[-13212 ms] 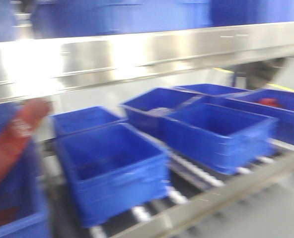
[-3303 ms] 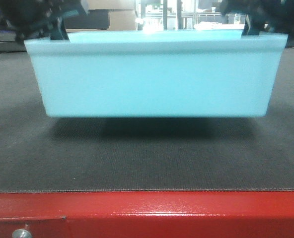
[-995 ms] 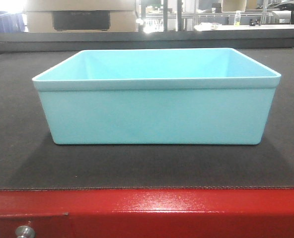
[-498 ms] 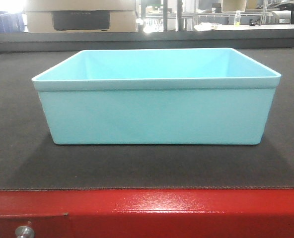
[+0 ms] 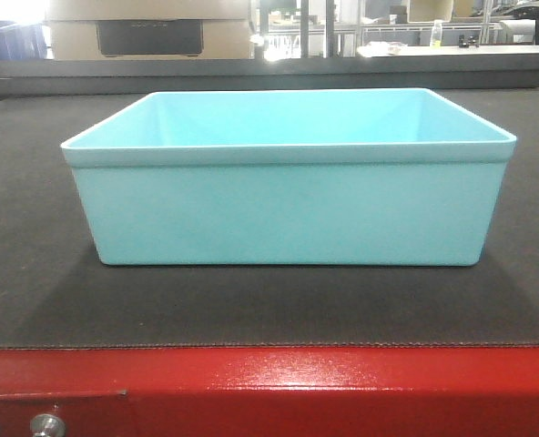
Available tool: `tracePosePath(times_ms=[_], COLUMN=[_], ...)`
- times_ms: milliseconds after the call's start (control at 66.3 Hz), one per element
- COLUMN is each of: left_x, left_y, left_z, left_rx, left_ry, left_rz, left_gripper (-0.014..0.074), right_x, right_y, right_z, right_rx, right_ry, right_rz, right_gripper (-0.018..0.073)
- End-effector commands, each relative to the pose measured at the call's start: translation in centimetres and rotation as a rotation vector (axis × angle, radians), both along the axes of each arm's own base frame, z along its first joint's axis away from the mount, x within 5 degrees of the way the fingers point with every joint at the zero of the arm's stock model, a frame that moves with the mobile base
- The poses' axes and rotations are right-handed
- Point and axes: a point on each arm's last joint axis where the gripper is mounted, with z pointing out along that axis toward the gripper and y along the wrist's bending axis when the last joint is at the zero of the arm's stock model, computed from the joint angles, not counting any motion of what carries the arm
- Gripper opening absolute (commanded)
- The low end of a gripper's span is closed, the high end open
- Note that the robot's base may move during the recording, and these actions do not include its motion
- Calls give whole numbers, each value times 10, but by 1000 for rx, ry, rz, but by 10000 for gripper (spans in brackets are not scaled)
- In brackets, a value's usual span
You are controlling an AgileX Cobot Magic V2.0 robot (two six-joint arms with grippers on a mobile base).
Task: Fetch blue bin and place on conveyor start
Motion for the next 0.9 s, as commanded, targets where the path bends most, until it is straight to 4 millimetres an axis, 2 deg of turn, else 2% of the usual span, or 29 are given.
tracePosePath(times_ms=[0, 121, 241, 287, 890], left_x=[-1, 5, 11, 11, 11], left_y=[1, 2, 3, 3, 3], left_z=[-20, -60, -85, -82, -84], left_rx=[-11, -11, -12, -10, -12], left_ry=[-26, -9, 14, -24, 6], left_rz=[32, 43, 47, 48, 47], left_gripper=[-111, -111, -111, -111, -111], right_x=[-1, -1, -1, -1, -1], right_y=[0, 0, 0, 0, 0], right_z=[2, 2, 3, 3, 3], right_rx=[-19, -19, -19, -19, -19], right_ry=[-28, -28, -31, -31, -31], right_rz=[-7, -7, -7, -7, -7], right_gripper=[-162, -162, -162, -162, -162])
